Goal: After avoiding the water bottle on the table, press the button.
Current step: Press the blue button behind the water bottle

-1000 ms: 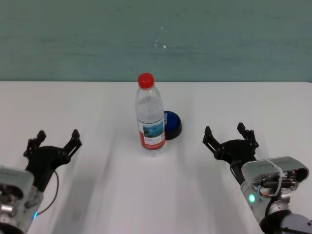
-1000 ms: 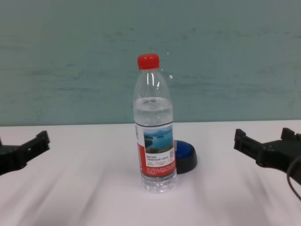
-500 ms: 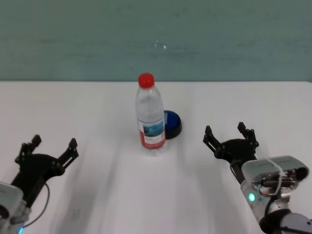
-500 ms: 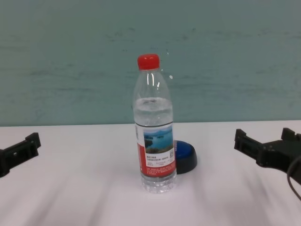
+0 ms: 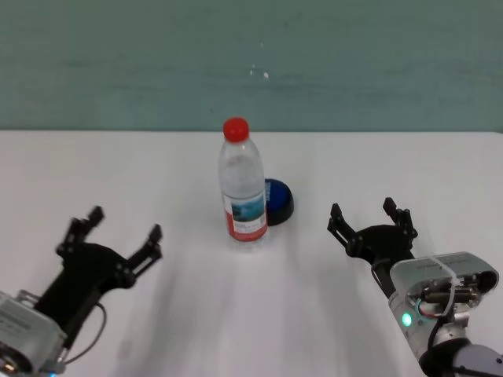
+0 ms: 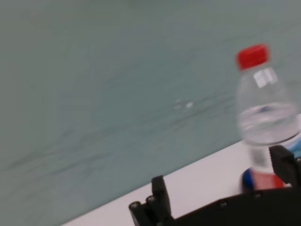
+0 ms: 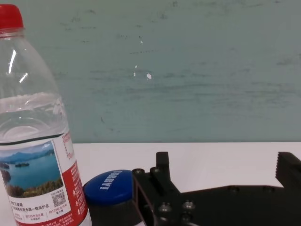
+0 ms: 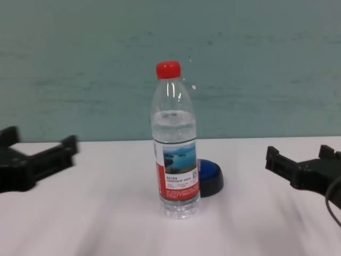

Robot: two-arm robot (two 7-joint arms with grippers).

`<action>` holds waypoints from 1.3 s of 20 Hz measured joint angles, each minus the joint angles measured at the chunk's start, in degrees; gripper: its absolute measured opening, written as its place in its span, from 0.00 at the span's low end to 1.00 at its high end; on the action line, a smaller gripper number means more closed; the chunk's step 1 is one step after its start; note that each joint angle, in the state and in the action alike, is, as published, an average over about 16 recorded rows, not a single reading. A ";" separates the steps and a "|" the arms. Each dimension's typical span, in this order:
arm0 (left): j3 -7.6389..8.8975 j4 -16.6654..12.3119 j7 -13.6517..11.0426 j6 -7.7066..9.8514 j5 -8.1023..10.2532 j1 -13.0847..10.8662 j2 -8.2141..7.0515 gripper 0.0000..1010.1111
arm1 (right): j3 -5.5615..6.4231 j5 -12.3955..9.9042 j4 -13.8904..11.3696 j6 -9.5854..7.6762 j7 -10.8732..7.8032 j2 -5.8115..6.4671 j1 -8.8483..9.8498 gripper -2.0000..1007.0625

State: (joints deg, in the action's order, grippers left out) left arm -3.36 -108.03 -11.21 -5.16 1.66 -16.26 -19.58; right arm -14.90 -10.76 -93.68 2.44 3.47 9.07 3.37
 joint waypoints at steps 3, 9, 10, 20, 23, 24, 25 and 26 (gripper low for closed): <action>-1.31 1.07 -1.83 -1.43 -0.23 1.29 -0.34 0.99 | 0.00 0.00 0.00 0.00 0.00 0.00 0.00 1.00; -4.41 4.86 -5.03 -3.30 -0.31 5.10 -0.85 0.99 | 0.00 0.00 0.00 0.00 0.00 0.00 0.00 1.00; -4.91 5.56 -5.39 -3.44 -0.31 5.73 -0.92 0.99 | 0.00 0.00 0.00 0.00 0.00 0.00 0.00 1.00; -8.25 11.06 -6.39 -3.72 -0.54 10.14 -0.91 0.99 | 0.00 0.00 0.00 0.00 0.00 0.00 0.00 1.00; -8.64 12.36 -6.31 -3.96 -0.47 10.94 -0.78 0.99 | 0.00 0.00 0.00 0.00 0.00 0.00 0.00 1.00; -8.75 12.81 -6.32 -4.08 -0.41 11.21 -0.73 0.99 | 0.00 0.00 0.00 0.00 0.00 0.00 0.00 1.00; -8.85 13.27 -6.34 -4.20 -0.34 11.49 -0.69 0.99 | 0.00 0.00 0.00 0.00 0.00 0.00 0.00 1.00; -8.94 13.72 -6.37 -4.34 -0.27 11.79 -0.64 0.99 | 0.00 0.00 0.00 0.00 0.00 0.00 0.00 1.00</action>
State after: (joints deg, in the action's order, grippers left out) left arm -12.30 -94.31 -17.58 -9.50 1.39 -4.47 -20.22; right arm -14.90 -10.76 -93.69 2.44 3.47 9.07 3.37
